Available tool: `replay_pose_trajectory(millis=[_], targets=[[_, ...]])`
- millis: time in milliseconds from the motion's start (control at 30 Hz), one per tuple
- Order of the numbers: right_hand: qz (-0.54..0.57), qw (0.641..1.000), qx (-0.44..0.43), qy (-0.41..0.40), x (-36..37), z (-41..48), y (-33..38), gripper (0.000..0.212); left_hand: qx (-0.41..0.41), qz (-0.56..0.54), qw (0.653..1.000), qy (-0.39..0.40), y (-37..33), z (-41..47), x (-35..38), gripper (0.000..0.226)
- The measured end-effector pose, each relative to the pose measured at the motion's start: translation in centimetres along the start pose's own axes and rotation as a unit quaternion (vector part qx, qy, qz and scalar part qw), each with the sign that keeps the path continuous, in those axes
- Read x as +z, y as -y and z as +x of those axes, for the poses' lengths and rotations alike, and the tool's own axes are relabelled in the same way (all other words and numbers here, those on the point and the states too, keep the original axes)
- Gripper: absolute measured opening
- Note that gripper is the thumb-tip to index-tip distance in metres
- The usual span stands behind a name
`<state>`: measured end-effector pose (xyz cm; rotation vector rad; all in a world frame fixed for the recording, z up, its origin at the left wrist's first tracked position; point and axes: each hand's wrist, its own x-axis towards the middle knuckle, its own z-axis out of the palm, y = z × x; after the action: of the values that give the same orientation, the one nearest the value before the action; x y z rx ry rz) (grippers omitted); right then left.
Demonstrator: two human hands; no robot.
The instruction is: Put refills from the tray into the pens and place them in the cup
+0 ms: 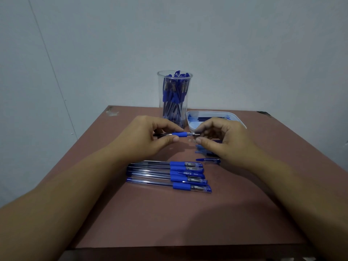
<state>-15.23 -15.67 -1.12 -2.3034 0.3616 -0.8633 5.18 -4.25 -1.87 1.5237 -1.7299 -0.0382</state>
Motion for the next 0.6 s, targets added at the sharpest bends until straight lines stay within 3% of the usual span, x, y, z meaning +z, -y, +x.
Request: replay_pose_trajectory(millis=[100, 233, 300, 433, 600], targets=[[-0.04, 0.999, -0.02, 0.004, 0.1, 0.1, -0.3, 0.028, 0.01, 0.004, 1.0, 0.002, 0.0, 0.0, 0.1, 0.023], [-0.071, 0.997, -0.035, 0.009, 0.2, 0.2, -0.6, 0.006, 0.022, 0.005, 1.0, 0.002, -0.3, 0.0, 0.1, 0.027], [-0.065, 0.997, -0.038, 0.008, 0.2, 0.2, -0.6, 0.005, 0.02, 0.004, 1.0, -0.002, -0.2, 0.0, 0.1, 0.024], [-0.085, 0.994, -0.072, -0.003, 0.1, 0.2, -0.9, 0.027, 0.026, 0.013, 1.0, -0.003, -0.2, 0.0, 0.1, 0.024], [-0.103, 0.992, -0.078, 0.001, 0.2, 0.3, -1.4, 0.007, 0.025, 0.02, 0.999, -0.003, -0.2, -0.1, 0.2, 0.023]])
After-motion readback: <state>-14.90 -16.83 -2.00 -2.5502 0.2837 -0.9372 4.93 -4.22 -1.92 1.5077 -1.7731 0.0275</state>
